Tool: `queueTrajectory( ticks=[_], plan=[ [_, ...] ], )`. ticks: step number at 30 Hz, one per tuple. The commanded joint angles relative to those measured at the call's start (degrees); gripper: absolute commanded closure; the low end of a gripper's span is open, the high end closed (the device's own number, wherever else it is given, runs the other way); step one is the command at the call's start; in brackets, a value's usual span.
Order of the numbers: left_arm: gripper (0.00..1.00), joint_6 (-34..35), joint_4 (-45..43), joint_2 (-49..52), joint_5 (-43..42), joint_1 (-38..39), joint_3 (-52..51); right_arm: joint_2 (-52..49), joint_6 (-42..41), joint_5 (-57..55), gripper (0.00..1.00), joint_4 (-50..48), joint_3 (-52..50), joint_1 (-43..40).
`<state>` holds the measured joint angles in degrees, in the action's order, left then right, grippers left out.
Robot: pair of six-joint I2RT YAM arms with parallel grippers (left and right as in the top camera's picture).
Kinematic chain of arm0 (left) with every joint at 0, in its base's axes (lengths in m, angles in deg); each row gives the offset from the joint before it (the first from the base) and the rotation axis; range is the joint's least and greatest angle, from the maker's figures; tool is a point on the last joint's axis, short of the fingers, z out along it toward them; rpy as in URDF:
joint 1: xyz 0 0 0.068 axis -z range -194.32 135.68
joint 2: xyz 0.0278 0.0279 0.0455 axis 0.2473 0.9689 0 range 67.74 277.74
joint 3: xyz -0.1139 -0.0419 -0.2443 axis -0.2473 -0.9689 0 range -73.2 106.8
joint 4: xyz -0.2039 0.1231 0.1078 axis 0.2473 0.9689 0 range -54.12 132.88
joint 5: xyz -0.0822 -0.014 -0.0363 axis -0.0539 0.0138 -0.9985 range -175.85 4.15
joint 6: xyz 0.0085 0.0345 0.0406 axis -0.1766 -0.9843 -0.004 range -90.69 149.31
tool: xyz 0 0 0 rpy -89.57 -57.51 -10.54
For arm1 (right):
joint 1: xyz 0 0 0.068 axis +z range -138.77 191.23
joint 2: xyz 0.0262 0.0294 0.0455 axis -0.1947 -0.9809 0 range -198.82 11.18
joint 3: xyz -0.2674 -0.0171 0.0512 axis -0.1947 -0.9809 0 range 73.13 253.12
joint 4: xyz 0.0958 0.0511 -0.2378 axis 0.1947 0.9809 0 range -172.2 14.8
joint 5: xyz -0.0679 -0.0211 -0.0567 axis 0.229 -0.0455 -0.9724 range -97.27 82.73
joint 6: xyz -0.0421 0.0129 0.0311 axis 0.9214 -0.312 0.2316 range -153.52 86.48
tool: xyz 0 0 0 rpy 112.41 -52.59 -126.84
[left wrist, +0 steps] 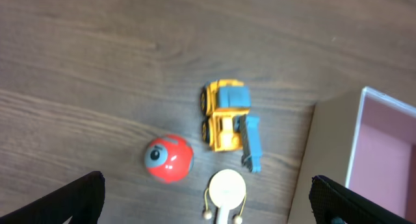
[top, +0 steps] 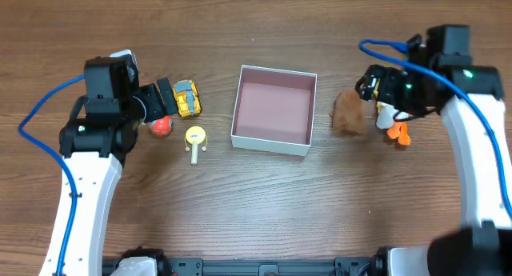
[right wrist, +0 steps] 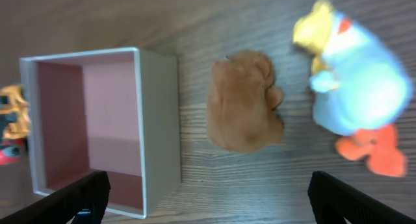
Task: Pack container
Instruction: 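Reach the right gripper to the brown plush bear and grasp it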
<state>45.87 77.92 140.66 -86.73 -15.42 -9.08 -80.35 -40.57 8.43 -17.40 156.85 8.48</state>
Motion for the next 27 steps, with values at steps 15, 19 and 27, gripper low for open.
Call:
queueTrajectory(
  ticks=[15,19,27],
  plan=[
    [0.0,-0.2,1.4,11.0,-0.6,0.4,1.3,-20.1,-8.5,-13.7,0.07,-6.9,1.4,7.6],
    [0.0,-0.2,1.4,13.0,-0.6,0.4,1.3,-23.0,-9.8,-13.5,0.13,-7.3,1.4,7.6],
    [0.0,-0.2,1.4,15.5,-0.6,0.4,1.3,-23.5,-10.8,-13.5,0.66,-7.0,1.4,7.6]
  ],
)
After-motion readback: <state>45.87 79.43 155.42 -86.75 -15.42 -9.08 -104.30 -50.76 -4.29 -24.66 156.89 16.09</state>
